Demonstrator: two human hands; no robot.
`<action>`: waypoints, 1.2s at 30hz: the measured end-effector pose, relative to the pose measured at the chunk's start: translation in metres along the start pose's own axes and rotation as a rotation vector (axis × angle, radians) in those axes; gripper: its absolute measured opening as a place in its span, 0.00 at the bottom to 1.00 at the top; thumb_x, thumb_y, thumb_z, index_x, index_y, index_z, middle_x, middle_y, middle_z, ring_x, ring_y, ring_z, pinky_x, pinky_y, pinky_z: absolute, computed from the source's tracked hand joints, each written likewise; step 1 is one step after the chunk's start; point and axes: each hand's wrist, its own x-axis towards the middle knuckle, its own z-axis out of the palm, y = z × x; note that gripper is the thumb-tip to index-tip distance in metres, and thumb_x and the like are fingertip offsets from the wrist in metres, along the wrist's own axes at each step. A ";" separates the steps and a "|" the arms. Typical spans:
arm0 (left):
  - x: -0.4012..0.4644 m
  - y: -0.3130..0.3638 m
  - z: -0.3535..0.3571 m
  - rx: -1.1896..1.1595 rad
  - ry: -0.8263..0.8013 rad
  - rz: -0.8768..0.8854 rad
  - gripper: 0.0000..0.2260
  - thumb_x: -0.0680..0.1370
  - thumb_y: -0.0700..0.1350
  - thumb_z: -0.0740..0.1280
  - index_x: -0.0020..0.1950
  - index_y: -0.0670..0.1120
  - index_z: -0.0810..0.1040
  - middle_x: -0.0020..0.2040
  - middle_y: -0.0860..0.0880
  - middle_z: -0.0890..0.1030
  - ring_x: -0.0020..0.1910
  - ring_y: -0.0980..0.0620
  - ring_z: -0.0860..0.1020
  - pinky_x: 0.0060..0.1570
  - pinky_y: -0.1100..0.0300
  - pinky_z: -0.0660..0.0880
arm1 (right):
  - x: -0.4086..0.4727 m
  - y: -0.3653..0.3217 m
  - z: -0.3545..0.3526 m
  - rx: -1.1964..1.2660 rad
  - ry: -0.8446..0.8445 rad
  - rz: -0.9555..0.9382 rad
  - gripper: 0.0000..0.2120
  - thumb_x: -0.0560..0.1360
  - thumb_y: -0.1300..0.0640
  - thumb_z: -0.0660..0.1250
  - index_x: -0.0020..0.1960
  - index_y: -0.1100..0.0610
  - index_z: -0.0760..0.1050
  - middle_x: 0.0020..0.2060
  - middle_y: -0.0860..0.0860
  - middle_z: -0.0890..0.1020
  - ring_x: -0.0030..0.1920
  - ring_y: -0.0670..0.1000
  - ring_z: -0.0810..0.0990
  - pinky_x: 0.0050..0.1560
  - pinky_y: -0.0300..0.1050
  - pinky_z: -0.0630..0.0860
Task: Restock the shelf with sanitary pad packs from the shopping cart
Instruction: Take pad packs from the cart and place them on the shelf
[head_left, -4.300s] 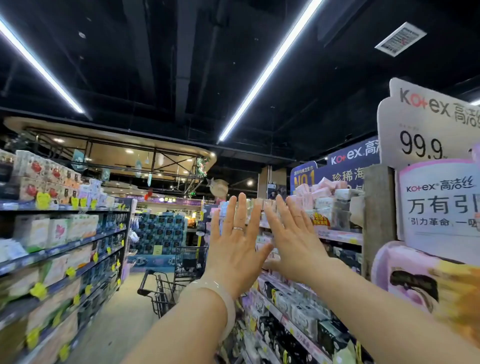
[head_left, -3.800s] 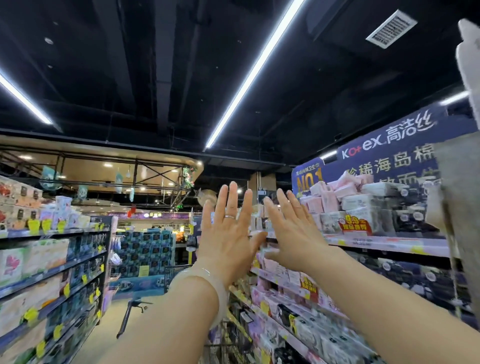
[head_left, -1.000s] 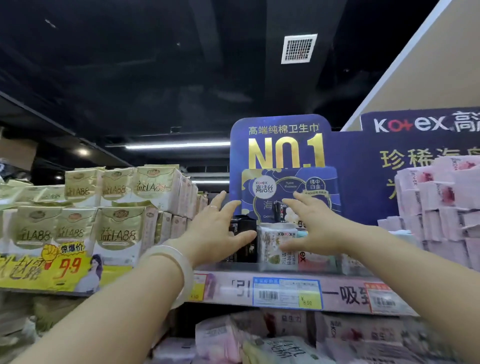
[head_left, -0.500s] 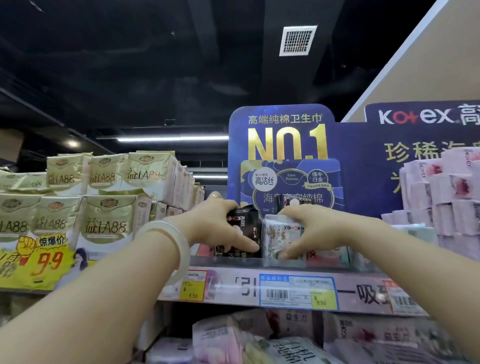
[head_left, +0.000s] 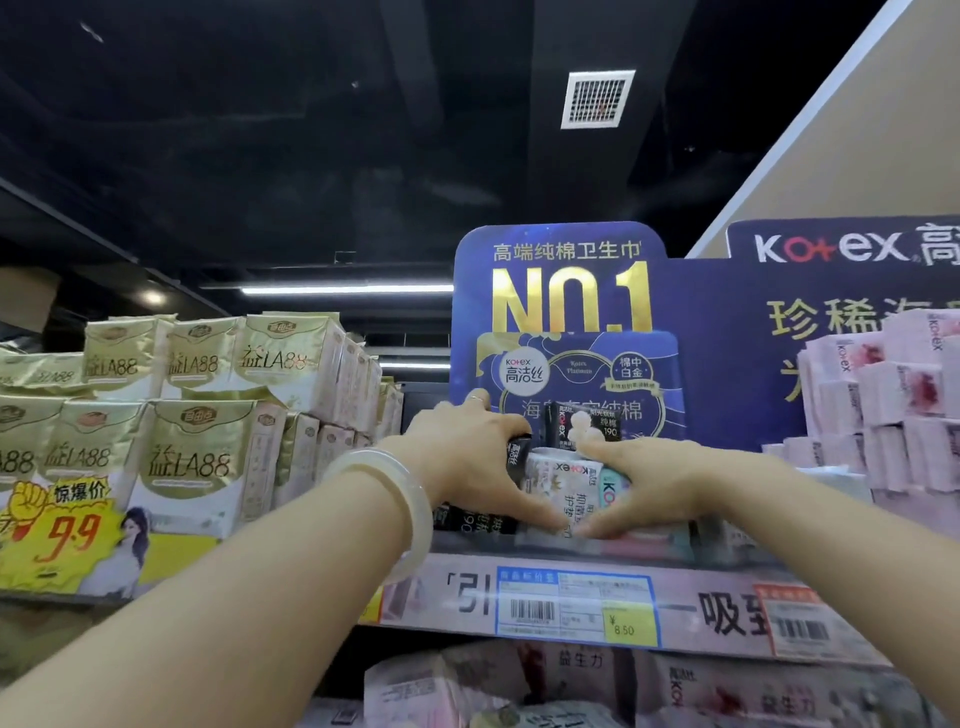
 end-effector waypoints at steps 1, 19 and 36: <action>0.002 0.002 -0.002 -0.022 -0.014 0.005 0.41 0.63 0.73 0.67 0.72 0.58 0.63 0.67 0.48 0.71 0.61 0.46 0.73 0.61 0.51 0.71 | 0.000 0.002 0.002 -0.021 0.032 -0.003 0.41 0.66 0.32 0.67 0.73 0.44 0.57 0.69 0.45 0.68 0.66 0.51 0.69 0.66 0.50 0.66; -0.303 -0.106 -0.062 -0.108 0.024 -0.745 0.27 0.54 0.67 0.72 0.50 0.60 0.78 0.40 0.57 0.81 0.30 0.55 0.81 0.32 0.63 0.75 | -0.049 -0.265 0.027 0.276 0.242 -0.963 0.28 0.60 0.27 0.65 0.52 0.42 0.68 0.43 0.40 0.71 0.48 0.50 0.71 0.42 0.45 0.65; -0.673 -0.121 0.125 -0.289 -0.514 -1.385 0.29 0.66 0.64 0.73 0.63 0.57 0.73 0.48 0.54 0.71 0.53 0.53 0.72 0.51 0.57 0.72 | -0.257 -0.535 0.317 0.160 -0.610 -1.422 0.44 0.62 0.24 0.60 0.72 0.45 0.59 0.67 0.47 0.68 0.68 0.51 0.65 0.63 0.48 0.68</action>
